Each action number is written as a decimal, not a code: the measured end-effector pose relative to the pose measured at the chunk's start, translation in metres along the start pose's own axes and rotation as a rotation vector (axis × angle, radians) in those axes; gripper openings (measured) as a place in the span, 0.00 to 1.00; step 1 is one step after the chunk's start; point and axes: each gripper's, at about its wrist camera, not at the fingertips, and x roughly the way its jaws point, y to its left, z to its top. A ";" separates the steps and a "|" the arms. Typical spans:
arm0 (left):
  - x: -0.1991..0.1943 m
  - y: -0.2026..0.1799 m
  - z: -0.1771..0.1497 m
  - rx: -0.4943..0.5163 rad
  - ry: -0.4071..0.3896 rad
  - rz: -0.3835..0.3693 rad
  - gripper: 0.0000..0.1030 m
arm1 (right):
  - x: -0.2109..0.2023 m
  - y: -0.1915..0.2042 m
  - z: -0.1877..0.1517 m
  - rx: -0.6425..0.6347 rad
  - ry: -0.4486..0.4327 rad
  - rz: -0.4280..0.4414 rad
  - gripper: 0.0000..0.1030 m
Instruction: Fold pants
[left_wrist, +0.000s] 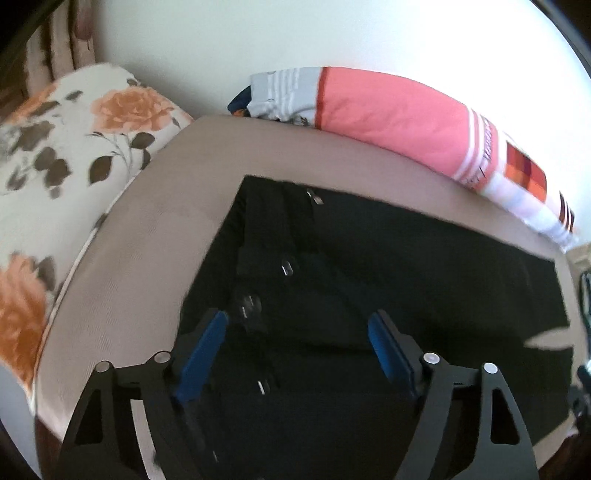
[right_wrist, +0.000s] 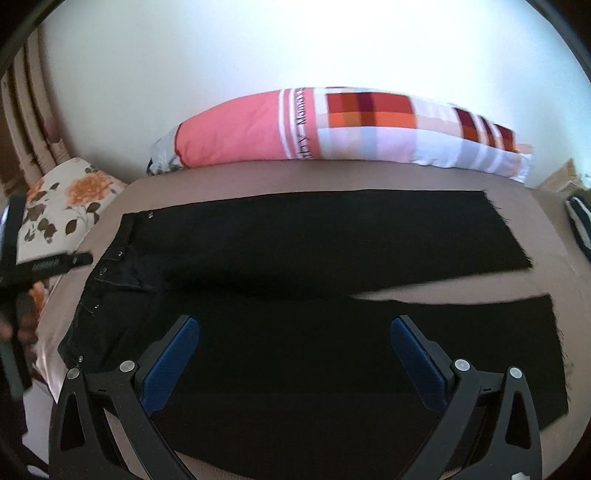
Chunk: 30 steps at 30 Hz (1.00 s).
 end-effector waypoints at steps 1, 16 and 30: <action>0.007 0.007 0.009 -0.009 0.003 -0.024 0.68 | 0.004 -0.001 0.003 0.006 0.003 0.010 1.00; 0.131 0.087 0.099 -0.183 0.205 -0.400 0.31 | 0.081 0.013 0.039 0.057 0.094 0.045 1.00; 0.145 0.119 0.102 -0.221 0.243 -0.510 0.30 | 0.119 0.045 0.055 -0.005 0.118 0.077 1.00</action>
